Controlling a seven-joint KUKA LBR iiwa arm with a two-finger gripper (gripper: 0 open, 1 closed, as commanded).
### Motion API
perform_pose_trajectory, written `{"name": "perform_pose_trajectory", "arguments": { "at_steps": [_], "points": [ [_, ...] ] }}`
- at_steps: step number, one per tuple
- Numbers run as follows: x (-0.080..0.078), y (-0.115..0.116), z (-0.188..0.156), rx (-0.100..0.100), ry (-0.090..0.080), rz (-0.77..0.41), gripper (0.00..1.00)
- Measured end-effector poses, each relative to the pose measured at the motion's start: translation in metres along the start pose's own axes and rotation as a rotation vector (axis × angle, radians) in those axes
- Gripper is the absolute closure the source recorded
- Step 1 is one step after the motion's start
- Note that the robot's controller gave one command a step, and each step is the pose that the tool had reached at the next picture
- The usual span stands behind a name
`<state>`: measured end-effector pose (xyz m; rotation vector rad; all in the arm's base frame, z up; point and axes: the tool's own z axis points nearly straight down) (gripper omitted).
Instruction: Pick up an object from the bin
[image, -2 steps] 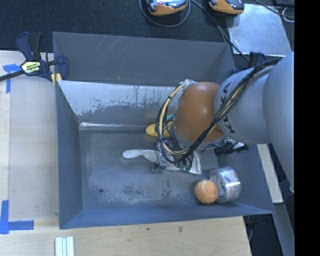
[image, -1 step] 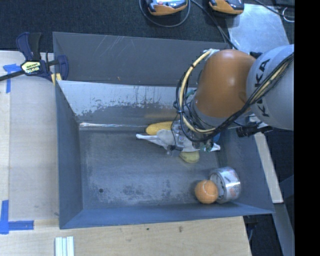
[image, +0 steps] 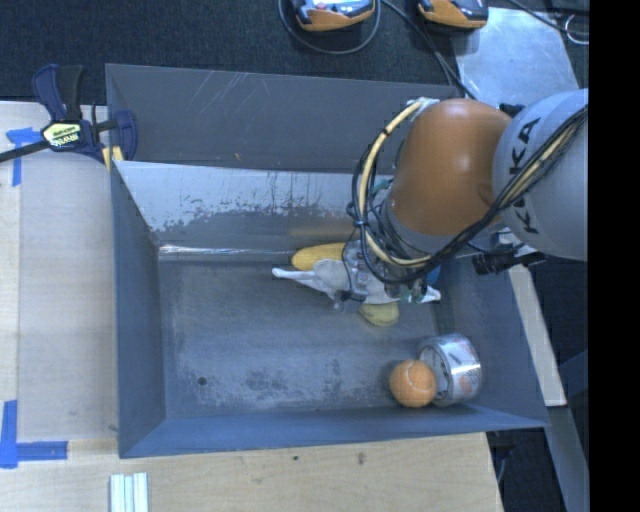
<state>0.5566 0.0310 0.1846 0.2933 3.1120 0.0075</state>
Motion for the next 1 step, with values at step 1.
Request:
{"name": "perform_pose_trajectory", "arguments": {
  "at_steps": [1],
  "points": [
    [0.0010,0.0006,-0.0400,0.001,0.007,-0.003,1.00]
  ]
}}
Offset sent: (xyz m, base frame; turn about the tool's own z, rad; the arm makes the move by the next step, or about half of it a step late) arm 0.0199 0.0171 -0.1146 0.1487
